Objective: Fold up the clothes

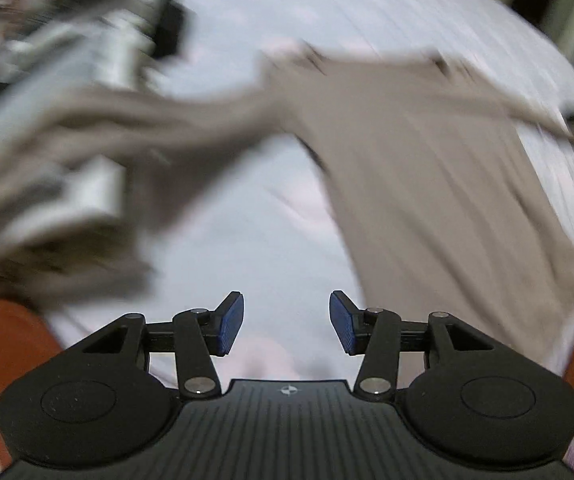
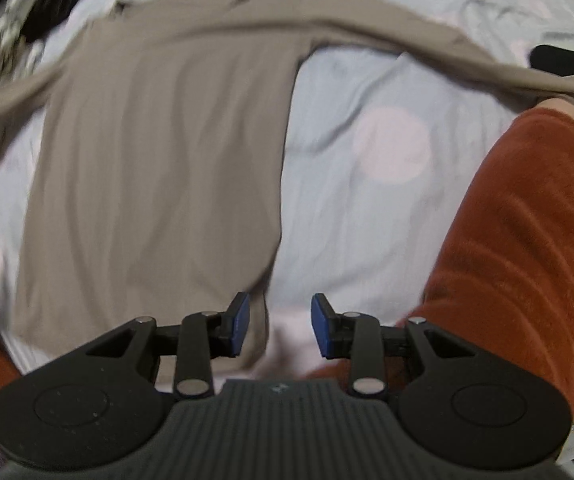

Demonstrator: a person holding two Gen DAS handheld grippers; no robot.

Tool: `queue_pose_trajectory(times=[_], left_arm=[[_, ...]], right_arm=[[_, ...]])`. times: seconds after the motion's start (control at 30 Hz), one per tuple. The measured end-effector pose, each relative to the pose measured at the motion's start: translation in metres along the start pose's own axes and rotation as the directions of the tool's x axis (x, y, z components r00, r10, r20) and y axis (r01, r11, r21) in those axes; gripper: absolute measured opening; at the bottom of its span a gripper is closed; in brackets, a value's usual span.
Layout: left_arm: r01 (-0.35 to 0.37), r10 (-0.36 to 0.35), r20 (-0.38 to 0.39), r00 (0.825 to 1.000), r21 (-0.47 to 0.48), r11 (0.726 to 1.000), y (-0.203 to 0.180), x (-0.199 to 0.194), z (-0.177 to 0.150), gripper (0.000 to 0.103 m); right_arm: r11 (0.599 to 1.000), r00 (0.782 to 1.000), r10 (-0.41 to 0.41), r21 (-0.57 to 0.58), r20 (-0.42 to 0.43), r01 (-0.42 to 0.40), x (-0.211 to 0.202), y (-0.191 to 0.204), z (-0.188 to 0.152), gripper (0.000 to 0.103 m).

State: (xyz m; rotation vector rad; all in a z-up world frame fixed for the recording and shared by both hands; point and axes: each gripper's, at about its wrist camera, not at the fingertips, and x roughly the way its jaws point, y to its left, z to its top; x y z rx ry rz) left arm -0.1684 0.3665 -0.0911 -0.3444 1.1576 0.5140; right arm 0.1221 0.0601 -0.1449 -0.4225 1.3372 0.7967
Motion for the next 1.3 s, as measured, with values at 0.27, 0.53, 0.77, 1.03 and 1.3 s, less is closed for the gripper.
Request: queue_pose_trajectory(times=[0.27,0.53,0.77,1.03,1.3], left_arm=[[0.091,-0.087,-0.263,0.961,0.004,0.996,-0.037,0.074,-0.025,0.056],[0.060,-0.078,-0.214,0.974,-0.091,0.994,-0.040,0.083,-0.037,0.057],[0.054,-0.085,-0.167,0.982,-0.183,0.982,-0.034,0.085,-0.037,0.059],[0.066,-0.098,-0.130,0.987,-0.230,0.971,-0.030,0.086,-0.039,0.059],[0.065,-0.097,-0.124,0.987,-0.243,0.968,-0.037,0.083,-0.053,0.060]], right_arm=[[0.999,0.992,0.012,-0.042,-0.127,-0.017,0.038,0.012,-0.007,0.030],[0.980,0.980,0.185,-0.055,-0.079,-0.189,0.037,0.056,0.002,0.011],[0.963,0.967,0.253,-0.092,-0.005,-0.253,0.013,0.076,0.014,0.025],[0.993,0.992,0.115,0.011,0.054,-0.116,-0.004,0.029,0.009,0.025],[0.998,0.998,0.030,0.053,-0.047,-0.027,0.018,-0.011,-0.008,0.026]])
